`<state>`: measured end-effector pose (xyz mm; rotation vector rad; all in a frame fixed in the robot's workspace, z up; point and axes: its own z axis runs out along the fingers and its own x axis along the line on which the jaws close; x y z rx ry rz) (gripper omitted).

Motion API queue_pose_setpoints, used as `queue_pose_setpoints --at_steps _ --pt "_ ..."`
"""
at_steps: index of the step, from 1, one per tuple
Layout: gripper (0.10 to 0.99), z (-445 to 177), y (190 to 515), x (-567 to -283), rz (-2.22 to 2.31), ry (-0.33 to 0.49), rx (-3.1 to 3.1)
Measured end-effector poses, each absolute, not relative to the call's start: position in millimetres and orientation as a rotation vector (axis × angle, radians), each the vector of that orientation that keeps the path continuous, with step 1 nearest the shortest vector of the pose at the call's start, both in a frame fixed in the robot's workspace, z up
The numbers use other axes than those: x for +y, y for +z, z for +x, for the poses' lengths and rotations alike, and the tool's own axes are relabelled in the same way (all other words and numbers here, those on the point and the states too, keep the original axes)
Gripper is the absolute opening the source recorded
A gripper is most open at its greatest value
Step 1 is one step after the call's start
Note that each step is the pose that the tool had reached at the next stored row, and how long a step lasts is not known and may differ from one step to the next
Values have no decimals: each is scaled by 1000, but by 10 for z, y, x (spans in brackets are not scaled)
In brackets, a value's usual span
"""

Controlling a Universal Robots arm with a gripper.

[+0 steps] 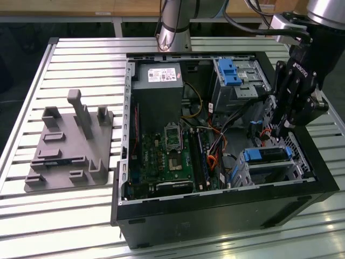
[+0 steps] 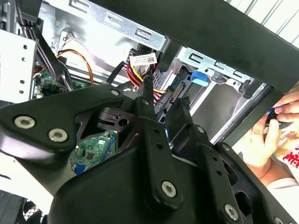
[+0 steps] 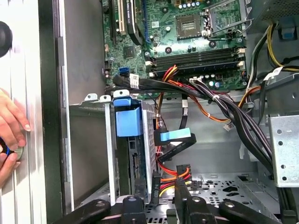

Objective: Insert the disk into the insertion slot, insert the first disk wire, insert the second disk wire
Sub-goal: 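Insert the first disk wire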

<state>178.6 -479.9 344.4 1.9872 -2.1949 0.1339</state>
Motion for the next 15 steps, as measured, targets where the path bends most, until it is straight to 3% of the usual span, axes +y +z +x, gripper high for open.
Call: queue_pose_setpoints --at_steps 15 --pt "384 1786 3412 -4785 1986 138 -2193"
